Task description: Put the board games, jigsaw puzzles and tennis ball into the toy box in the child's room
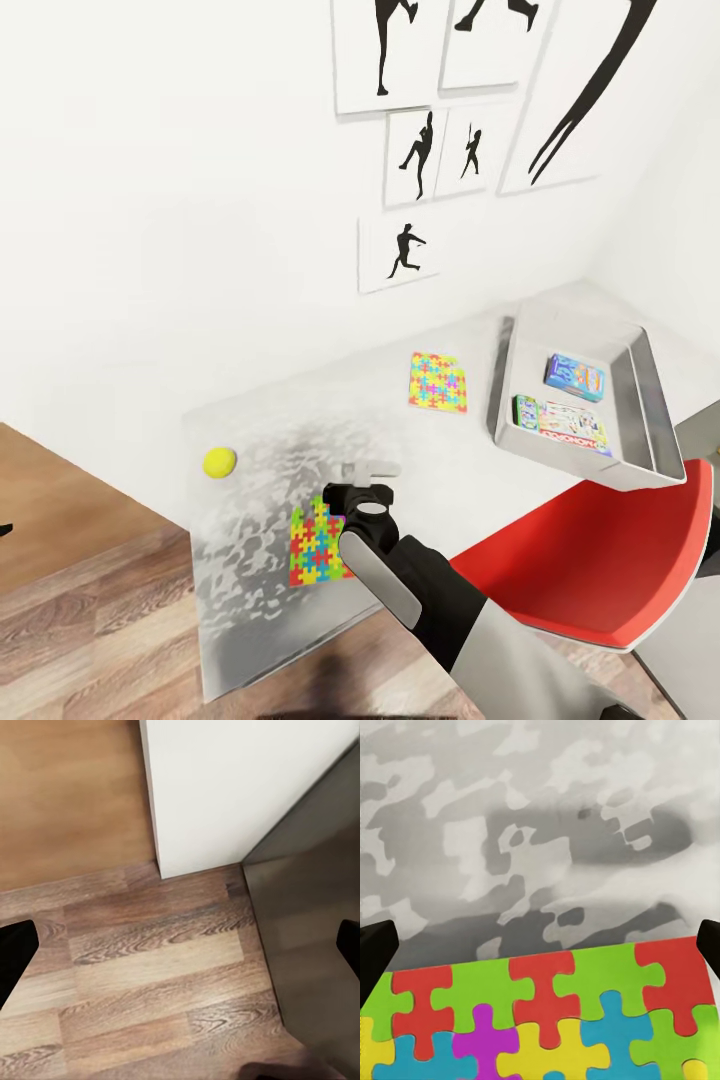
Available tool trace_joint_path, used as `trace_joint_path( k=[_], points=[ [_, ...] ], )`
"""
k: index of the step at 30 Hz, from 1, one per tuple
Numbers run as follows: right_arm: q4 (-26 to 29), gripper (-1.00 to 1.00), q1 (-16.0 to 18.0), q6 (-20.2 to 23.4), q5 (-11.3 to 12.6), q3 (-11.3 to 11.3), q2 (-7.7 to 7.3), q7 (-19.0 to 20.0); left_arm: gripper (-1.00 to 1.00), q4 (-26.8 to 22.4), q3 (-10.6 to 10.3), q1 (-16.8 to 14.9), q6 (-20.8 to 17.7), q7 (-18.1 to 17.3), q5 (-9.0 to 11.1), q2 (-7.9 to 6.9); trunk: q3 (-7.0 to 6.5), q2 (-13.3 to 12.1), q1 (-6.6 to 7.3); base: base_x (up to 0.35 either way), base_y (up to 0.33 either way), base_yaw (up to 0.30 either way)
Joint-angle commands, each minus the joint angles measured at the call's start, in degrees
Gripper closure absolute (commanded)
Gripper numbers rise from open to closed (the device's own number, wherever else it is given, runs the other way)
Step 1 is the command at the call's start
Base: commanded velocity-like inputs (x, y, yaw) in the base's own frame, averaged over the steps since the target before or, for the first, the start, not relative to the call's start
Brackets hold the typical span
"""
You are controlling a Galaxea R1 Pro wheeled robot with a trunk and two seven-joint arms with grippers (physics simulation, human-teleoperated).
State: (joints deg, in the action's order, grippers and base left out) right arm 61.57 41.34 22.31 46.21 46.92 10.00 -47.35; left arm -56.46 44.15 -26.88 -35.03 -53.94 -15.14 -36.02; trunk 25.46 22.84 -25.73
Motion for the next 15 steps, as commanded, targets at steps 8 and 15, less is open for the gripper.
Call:
trace_joint_path(
  k=[8,15],
  points=[
    [-0.61,-1.00,0.05,0.10,0.90,0.10,0.00,-0.37,-1.00,-0.14,0.14,-0.10,-0.39,-0.52,-0.44,0.13,0.10,0.08,-0.05,0.000,-0.041,0.000],
    [-0.59,-1.00,0.04,0.10,0.90,0.10,0.00,-0.37,-1.00,-0.14,0.14,-0.10,-0.39,-0.55,-0.41,0.13,0.10,0.08,-0.05,0.000,-0.003,0.000]
  ],
)
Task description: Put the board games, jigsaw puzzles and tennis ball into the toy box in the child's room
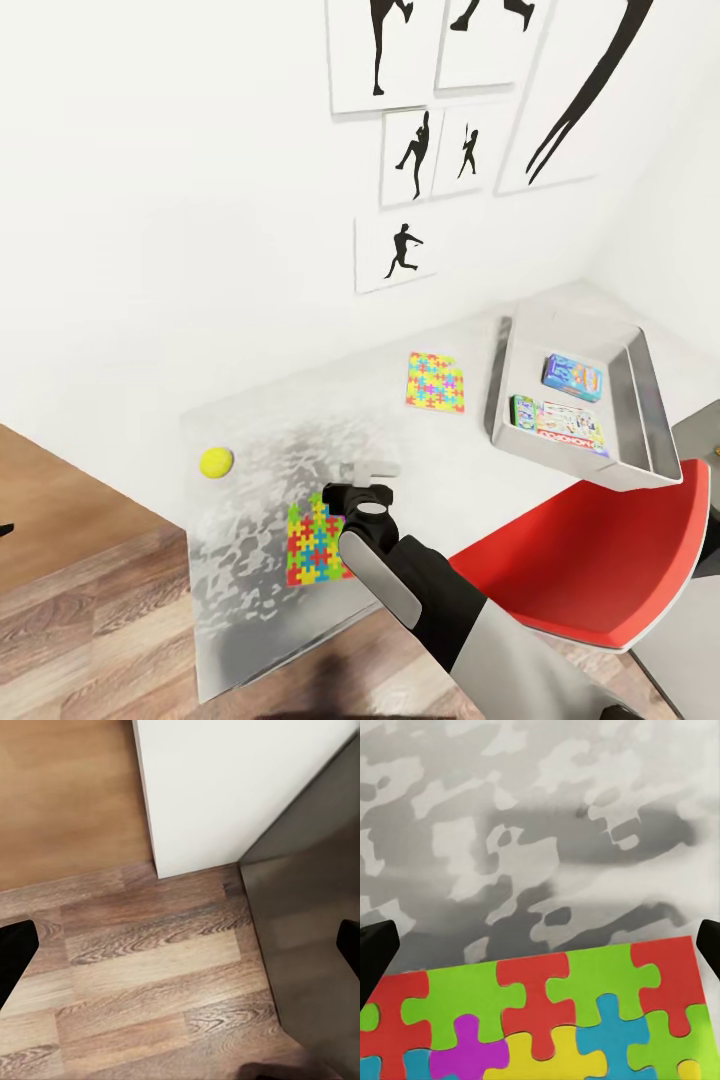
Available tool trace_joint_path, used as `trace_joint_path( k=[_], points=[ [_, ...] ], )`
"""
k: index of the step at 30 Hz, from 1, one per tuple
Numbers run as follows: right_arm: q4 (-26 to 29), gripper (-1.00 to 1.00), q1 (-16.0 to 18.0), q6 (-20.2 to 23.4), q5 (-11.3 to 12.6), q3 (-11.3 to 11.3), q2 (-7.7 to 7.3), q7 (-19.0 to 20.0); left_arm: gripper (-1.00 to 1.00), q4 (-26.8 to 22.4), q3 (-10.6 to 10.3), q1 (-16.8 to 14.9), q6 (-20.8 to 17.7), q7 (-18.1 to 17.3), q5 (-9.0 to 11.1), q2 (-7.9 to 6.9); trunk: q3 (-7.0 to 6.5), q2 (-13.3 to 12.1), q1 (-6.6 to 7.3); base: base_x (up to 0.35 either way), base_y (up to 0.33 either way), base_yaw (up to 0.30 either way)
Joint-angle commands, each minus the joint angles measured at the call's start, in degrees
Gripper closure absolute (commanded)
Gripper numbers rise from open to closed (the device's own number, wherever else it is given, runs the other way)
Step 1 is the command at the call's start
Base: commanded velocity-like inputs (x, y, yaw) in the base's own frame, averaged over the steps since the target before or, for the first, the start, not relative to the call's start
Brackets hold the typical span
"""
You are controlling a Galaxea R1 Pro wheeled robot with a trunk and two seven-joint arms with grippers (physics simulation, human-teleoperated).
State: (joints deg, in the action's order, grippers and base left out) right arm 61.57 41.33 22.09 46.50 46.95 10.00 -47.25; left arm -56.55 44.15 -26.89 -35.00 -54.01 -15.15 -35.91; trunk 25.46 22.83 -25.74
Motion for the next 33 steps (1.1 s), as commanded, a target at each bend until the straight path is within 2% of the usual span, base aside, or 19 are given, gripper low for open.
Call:
trace_joint_path(
  k=[1,33],
  points=[
    [-0.59,-1.00,0.05,0.32,0.61,0.07,0.00,-0.47,-1.00,-0.05,0.15,-0.09,-0.42,-0.46,-0.41,0.02,0.10,0.09,-0.05,0.000,0.000,0.000],
    [-0.61,-1.00,0.04,0.32,0.61,0.07,0.00,-0.47,-1.00,-0.06,0.15,-0.09,-0.42,-0.48,-0.41,-0.01,0.10,0.09,-0.05,-0.050,0.000,0.000]
  ],
)
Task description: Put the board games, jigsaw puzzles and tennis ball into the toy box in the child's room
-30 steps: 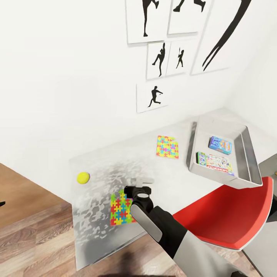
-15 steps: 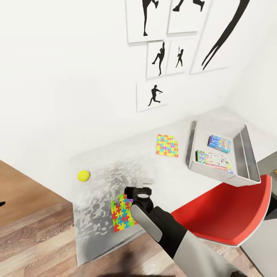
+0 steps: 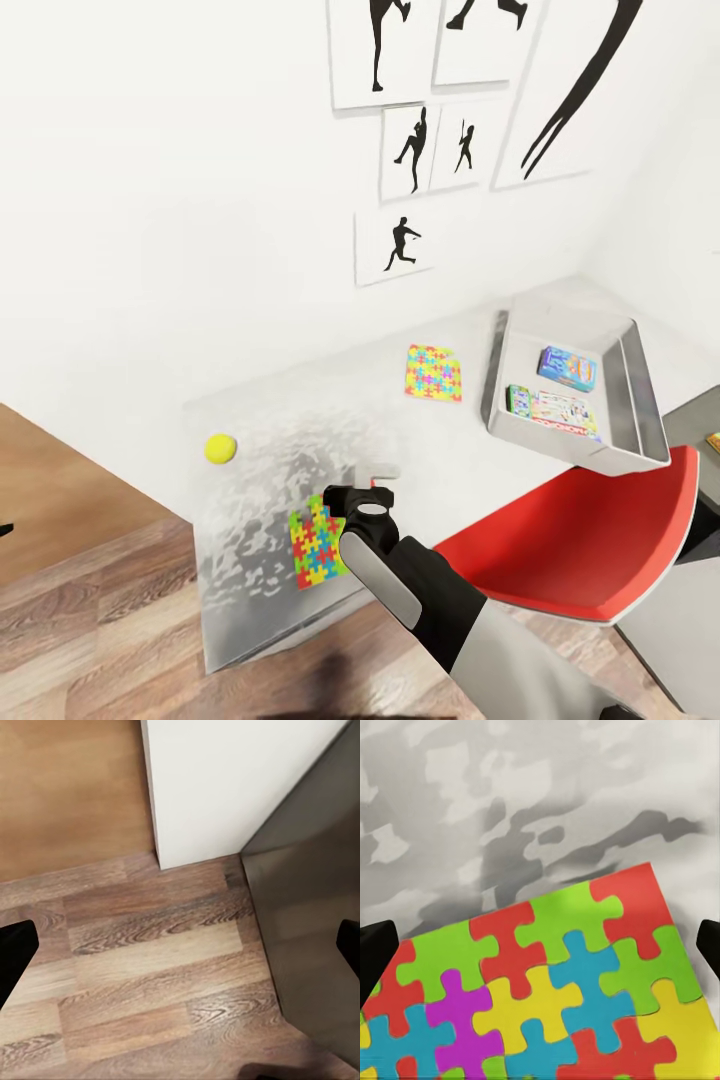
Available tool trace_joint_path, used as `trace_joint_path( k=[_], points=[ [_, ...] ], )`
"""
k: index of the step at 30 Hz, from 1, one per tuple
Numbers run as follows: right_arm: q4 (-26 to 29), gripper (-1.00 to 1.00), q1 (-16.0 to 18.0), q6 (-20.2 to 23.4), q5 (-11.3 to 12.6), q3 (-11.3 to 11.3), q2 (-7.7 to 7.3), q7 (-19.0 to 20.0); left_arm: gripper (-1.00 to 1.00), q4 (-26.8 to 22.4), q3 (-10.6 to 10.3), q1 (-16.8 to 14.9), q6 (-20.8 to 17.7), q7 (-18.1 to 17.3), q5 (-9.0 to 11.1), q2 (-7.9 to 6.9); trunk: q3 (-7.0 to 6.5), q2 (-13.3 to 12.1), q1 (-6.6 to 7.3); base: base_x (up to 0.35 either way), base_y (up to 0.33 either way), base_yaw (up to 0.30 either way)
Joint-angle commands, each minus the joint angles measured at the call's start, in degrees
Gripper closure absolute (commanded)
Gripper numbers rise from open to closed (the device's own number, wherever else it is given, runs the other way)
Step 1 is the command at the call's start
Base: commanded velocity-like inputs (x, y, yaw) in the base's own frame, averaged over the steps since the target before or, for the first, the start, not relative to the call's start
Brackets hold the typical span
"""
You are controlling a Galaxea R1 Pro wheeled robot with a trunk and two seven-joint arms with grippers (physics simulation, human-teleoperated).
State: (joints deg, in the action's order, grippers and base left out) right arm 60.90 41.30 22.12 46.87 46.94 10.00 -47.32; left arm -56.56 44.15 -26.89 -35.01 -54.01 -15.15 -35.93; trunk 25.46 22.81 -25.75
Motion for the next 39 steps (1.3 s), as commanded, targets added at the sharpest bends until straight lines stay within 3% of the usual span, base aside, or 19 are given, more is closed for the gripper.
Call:
trace_joint_path(
  k=[1,39],
  points=[
    [0.06,-1.00,0.08,0.29,0.23,0.08,0.00,-0.40,-1.00,-0.05,0.15,-0.09,-0.41,-0.48,-0.41,0.03,0.09,0.11,-0.03,-0.035,0.000,0.000],
    [0.04,-1.00,0.04,0.29,0.24,0.08,0.00,-0.40,-1.00,-0.06,0.15,-0.09,-0.41,-0.48,-0.41,0.07,0.09,0.11,-0.03,-0.029,0.018,0.000]
  ],
)
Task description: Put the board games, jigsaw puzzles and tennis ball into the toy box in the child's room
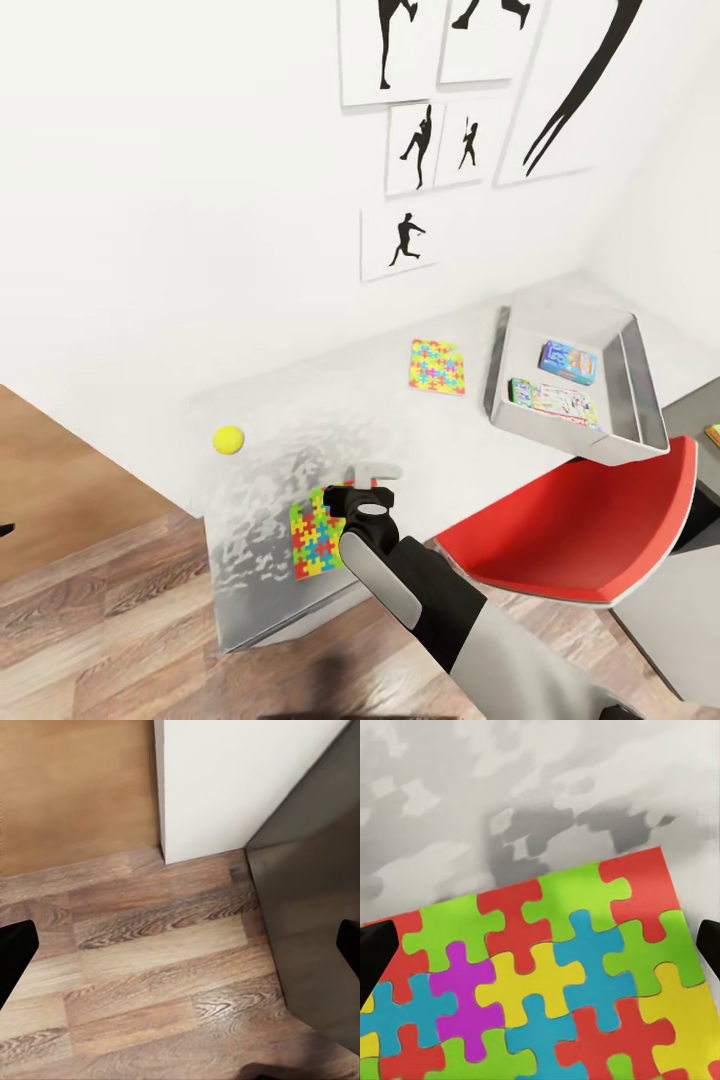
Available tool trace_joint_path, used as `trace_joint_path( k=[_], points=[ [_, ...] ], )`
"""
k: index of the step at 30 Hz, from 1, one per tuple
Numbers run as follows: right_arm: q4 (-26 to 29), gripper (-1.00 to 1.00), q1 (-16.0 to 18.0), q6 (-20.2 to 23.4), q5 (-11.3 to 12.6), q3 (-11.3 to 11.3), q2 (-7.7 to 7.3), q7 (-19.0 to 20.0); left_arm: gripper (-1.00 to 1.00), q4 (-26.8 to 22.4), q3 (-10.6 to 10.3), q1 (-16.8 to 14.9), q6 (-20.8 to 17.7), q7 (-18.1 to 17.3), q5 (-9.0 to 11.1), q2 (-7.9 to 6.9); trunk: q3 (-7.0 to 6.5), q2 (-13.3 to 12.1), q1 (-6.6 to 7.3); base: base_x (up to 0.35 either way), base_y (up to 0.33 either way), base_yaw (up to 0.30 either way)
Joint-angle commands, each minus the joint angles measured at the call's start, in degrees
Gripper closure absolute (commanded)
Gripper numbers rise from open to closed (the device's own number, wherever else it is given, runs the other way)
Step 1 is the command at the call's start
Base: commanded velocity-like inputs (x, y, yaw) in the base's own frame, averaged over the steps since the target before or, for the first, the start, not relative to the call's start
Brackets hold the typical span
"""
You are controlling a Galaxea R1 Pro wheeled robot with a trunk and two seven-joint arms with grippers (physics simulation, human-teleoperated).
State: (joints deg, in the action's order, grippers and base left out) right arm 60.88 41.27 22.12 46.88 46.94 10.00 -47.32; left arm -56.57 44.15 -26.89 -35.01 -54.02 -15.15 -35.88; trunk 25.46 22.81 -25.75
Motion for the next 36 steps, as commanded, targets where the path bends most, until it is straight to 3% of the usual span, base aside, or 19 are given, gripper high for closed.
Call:
trace_joint_path(
  k=[1,36],
  points=[
    [0.05,-1.00,0.06,0.29,0.24,0.08,0.00,-0.40,-1.00,-0.04,0.15,-0.09,-0.41,-0.48,-0.40,0.02,0.09,0.11,-0.03,-0.019,0.033,0.000],
    [0.10,-1.00,0.05,0.29,0.27,0.15,0.00,-0.40,-1.00,-0.11,0.14,-0.09,-0.42,-0.48,-0.40,0.10,0.09,0.11,-0.03,-0.051,0.061,0.000]
  ],
)
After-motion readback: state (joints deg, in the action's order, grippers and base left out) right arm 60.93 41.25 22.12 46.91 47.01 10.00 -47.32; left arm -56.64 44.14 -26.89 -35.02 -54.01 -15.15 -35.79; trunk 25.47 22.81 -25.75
